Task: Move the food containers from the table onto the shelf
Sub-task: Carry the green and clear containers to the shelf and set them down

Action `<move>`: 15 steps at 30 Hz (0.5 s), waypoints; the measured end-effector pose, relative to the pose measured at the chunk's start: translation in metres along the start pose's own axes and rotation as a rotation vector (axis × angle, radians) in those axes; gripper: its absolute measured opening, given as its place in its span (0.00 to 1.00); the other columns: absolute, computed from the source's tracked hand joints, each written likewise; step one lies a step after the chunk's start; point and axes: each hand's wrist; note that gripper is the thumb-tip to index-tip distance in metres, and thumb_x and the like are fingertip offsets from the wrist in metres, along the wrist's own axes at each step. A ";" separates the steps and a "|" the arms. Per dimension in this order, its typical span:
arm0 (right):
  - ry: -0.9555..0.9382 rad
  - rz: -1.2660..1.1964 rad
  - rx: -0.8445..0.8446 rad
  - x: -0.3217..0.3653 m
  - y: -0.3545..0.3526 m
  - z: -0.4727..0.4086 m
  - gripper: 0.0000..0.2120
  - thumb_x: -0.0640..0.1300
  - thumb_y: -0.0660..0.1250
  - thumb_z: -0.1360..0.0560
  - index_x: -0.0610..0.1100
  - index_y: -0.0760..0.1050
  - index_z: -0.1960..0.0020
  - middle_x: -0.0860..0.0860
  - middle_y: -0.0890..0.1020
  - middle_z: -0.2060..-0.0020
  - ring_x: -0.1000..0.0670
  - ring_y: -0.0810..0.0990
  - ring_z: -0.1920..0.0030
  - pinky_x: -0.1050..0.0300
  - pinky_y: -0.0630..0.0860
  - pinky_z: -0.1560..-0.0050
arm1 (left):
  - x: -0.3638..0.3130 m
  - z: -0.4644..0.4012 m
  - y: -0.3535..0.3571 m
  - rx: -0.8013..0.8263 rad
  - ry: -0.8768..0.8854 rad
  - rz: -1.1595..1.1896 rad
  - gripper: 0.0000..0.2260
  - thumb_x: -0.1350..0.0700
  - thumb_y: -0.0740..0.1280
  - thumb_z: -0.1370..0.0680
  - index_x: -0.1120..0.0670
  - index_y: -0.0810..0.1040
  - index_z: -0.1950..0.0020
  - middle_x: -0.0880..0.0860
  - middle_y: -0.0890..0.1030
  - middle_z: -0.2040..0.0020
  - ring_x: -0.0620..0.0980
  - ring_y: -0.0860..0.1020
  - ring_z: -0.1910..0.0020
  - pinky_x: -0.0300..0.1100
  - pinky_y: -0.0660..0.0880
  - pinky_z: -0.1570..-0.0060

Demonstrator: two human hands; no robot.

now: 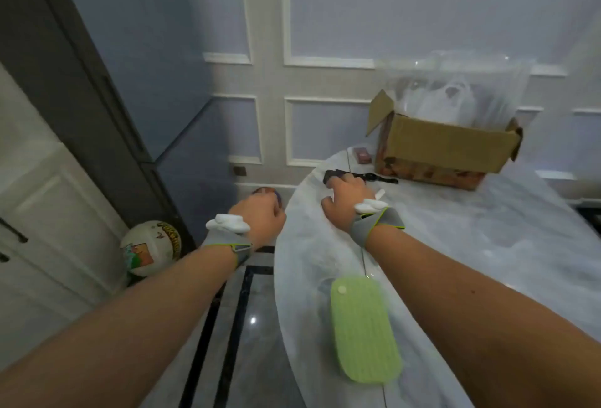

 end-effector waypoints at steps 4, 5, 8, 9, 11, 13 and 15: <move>0.102 0.008 0.038 -0.084 0.000 0.022 0.19 0.53 0.59 0.25 0.49 0.72 0.36 0.44 0.75 0.39 0.40 0.72 0.39 0.47 0.69 0.43 | -0.069 -0.001 0.050 0.089 0.049 0.037 0.09 0.45 0.59 0.25 0.48 0.73 0.55 0.51 0.79 0.57 0.54 0.77 0.60 0.44 0.71 0.63; 0.129 0.019 0.054 -0.115 0.003 0.028 0.19 0.53 0.59 0.25 0.49 0.72 0.36 0.44 0.75 0.39 0.40 0.71 0.39 0.47 0.69 0.44 | -0.097 0.002 0.069 0.124 0.054 0.056 0.09 0.45 0.59 0.25 0.48 0.74 0.53 0.52 0.79 0.55 0.55 0.78 0.57 0.45 0.74 0.60; 0.161 0.020 0.076 -0.152 0.011 0.036 0.20 0.53 0.58 0.26 0.49 0.71 0.36 0.45 0.75 0.39 0.40 0.71 0.39 0.47 0.68 0.46 | -0.132 0.014 0.104 0.206 0.060 0.071 0.13 0.44 0.59 0.23 0.49 0.73 0.45 0.53 0.78 0.49 0.55 0.77 0.52 0.46 0.75 0.55; 0.160 0.015 0.079 -0.161 0.015 0.036 0.20 0.53 0.59 0.26 0.49 0.71 0.36 0.45 0.75 0.40 0.40 0.71 0.40 0.48 0.68 0.46 | -0.138 0.018 0.115 0.250 0.048 0.054 0.14 0.43 0.58 0.23 0.49 0.72 0.43 0.53 0.77 0.47 0.55 0.77 0.52 0.46 0.74 0.56; 0.178 -0.002 0.098 -0.178 0.029 0.035 0.19 0.52 0.59 0.26 0.49 0.71 0.36 0.45 0.74 0.40 0.40 0.71 0.40 0.48 0.66 0.48 | -0.142 0.028 0.139 0.341 0.021 0.028 0.17 0.42 0.57 0.22 0.49 0.69 0.38 0.54 0.75 0.44 0.55 0.76 0.50 0.47 0.75 0.54; 0.185 -0.014 0.127 -0.193 0.045 0.029 0.19 0.52 0.59 0.25 0.49 0.70 0.35 0.45 0.73 0.39 0.40 0.71 0.39 0.48 0.66 0.47 | -0.140 0.034 0.158 0.397 -0.004 -0.017 0.19 0.41 0.57 0.22 0.49 0.67 0.35 0.54 0.73 0.42 0.55 0.76 0.48 0.49 0.76 0.53; 0.193 -0.010 0.138 -0.201 0.055 0.024 0.21 0.52 0.59 0.24 0.48 0.68 0.33 0.45 0.73 0.37 0.40 0.70 0.37 0.47 0.68 0.43 | -0.136 0.038 0.169 0.381 -0.007 -0.048 0.21 0.40 0.57 0.22 0.49 0.66 0.34 0.54 0.72 0.40 0.55 0.75 0.45 0.49 0.76 0.52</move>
Point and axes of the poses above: each hand's wrist, its own z-axis away from the middle knuckle, its own y-axis out of the palm, x = y × z
